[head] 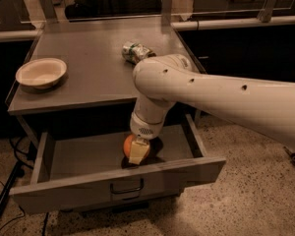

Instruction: Place orange into top drawer

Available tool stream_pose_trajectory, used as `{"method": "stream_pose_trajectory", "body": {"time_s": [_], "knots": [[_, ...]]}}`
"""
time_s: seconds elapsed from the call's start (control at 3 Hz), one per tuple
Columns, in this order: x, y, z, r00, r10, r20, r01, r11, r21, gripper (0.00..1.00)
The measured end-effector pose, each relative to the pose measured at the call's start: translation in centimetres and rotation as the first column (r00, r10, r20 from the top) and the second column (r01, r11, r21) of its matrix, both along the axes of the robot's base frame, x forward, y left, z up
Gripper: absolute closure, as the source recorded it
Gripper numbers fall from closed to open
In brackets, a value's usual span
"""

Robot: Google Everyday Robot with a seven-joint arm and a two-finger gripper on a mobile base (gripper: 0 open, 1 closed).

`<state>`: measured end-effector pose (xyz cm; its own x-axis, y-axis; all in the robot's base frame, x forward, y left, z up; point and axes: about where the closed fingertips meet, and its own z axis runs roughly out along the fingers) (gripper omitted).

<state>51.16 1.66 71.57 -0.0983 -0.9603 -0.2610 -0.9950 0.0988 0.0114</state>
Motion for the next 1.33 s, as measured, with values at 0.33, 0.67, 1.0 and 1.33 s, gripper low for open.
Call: {"method": "stream_pose_trajectory", "body": {"time_s": [0.33, 0.67, 1.0, 1.33], "knots": [[-0.1, 0.0, -2.0, 0.9986, -0.04, -0.034, 0.04, 0.999, -0.003, 1.0], [-0.1, 0.0, -2.0, 0.9986, -0.041, -0.035, 0.041, 0.999, -0.003, 1.0], [1.4, -0.8, -2.8, 0.994, -0.105, -0.031, 0.104, 0.994, -0.034, 1.0], [2.9, -1.2, -3.3, 0.9917, -0.125, -0.032, 0.123, 0.991, -0.05, 1.0]]}}
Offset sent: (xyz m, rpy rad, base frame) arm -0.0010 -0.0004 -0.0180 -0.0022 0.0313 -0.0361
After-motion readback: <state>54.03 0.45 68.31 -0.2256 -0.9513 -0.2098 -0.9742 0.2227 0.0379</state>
